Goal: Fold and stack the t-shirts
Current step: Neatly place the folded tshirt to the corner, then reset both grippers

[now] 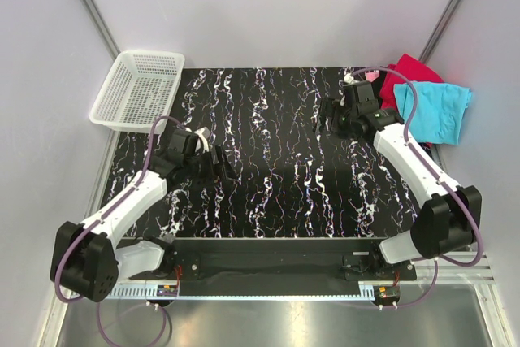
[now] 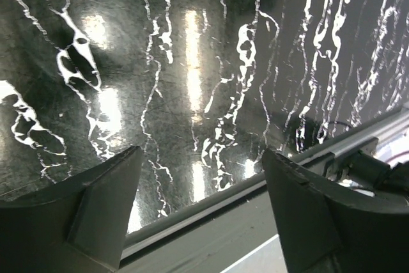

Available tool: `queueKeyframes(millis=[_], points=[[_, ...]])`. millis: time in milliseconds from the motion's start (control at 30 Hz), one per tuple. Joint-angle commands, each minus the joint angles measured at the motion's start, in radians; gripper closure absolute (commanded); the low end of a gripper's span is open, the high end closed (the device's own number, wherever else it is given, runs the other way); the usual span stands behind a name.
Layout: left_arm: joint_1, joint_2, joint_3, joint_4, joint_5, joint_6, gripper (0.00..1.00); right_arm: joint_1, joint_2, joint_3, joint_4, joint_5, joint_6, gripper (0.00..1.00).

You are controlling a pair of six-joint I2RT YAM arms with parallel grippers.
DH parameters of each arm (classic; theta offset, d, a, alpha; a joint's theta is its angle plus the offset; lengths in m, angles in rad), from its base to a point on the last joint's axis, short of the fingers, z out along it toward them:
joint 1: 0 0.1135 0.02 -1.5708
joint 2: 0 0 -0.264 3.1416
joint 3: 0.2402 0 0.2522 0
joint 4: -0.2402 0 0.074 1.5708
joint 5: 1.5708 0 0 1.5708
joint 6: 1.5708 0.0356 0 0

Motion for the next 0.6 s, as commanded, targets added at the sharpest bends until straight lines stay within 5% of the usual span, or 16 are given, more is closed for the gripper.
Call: queueKeyframes(millis=[0, 133, 567], points=[[-0.016, -0.057, -0.017, 0.063, -0.06, -0.018, 0.15, 0.007, -0.012, -0.042, 0.094, -0.005, 0.013, 0.0], [-0.038, -0.098, -0.034, 0.063, -0.162, -0.016, 0.01, 0.027, -0.003, -0.063, 0.103, 0.013, 0.012, 0.0], [-0.205, -0.019, 0.108, -0.099, -0.67, -0.032, 0.01, 0.056, -0.055, -0.171, 0.152, 0.015, 0.044, 0.0]])
